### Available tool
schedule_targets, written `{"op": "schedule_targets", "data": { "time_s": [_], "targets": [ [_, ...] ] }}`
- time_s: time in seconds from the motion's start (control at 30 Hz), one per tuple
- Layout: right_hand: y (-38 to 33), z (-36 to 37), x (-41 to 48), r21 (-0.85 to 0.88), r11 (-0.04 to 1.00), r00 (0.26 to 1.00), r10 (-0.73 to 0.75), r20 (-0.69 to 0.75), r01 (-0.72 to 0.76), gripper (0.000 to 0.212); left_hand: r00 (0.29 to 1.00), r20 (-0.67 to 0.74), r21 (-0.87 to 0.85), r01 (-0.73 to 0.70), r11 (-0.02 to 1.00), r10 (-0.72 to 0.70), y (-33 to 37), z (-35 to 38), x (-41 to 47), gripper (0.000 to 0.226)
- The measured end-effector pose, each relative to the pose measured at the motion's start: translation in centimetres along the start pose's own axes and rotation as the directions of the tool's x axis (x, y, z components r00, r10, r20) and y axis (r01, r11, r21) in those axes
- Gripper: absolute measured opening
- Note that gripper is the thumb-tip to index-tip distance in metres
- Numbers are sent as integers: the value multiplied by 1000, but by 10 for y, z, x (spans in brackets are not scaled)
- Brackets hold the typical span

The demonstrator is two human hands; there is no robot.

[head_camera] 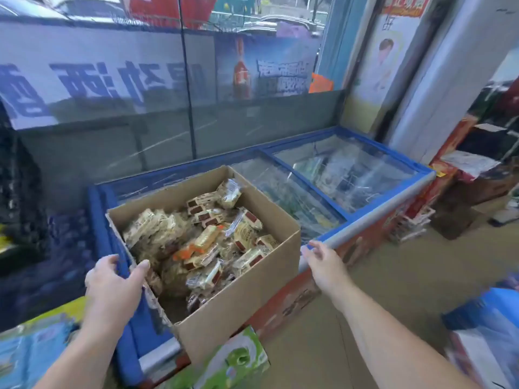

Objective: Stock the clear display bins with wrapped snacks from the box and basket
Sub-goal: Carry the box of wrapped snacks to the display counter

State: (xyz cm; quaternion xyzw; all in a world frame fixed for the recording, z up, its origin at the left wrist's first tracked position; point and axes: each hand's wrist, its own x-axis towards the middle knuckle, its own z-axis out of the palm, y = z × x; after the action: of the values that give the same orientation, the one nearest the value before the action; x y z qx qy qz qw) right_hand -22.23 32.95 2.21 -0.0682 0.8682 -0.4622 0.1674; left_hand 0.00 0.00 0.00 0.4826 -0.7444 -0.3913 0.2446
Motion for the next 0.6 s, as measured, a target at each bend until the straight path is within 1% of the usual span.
{"op": "schedule_targets", "data": {
  "time_s": [0.03, 0.07, 0.1, 0.13, 0.2, 0.23, 0.3, 0.4, 0.5, 0.53, 0.6],
  "targets": [
    [-10, 7, 21, -63, 998, 999, -17, -28, 15, 54, 998, 20, 4, 61, 998, -61, -5, 9, 6, 80],
    [-18, 11, 38, -133, 991, 999, 3, -40, -9, 62, 993, 30, 5, 118, 993, -118, -7, 15, 10, 88],
    [-28, 16, 55, -171, 985, 998, 18, -52, -27, 67, 984, 70, 5, 164, 986, -164, -10, 25, 12, 89],
    [-37, 19, 71, -196, 979, 998, 42, -51, -51, 71, 972, 111, 14, 208, 978, -209, -12, 33, 13, 82],
    [-43, 31, 96, -237, 968, 997, 76, -32, -82, 72, 961, 154, 76, 221, 972, -230, -19, 42, 16, 45],
    [-43, 35, 106, -252, 963, 995, 92, -25, -95, 69, 964, 160, 95, 201, 975, -214, -21, 42, 17, 27],
    [-42, 41, 124, -309, 946, 995, 88, -37, -95, 58, 968, 148, 113, 186, 976, -201, -18, 41, 20, 2],
    [-40, 45, 140, -439, 896, 996, 40, -76, -69, 43, 975, 108, 112, 181, 977, -193, -9, 37, 20, 23],
    [-37, 44, 154, -537, 840, 997, 53, -50, -71, 35, 971, 117, 91, 199, 976, -209, 4, 35, 26, 26],
    [-36, 43, 159, -551, 832, 998, 45, -34, -57, 32, 969, 125, 77, 203, 976, -212, 12, 33, 29, 28],
    [-33, 34, 167, -558, 830, 1000, 3, 2, -1, 22, 976, 133, 86, 163, 983, -174, 31, 32, 35, 29]
  ]
}}
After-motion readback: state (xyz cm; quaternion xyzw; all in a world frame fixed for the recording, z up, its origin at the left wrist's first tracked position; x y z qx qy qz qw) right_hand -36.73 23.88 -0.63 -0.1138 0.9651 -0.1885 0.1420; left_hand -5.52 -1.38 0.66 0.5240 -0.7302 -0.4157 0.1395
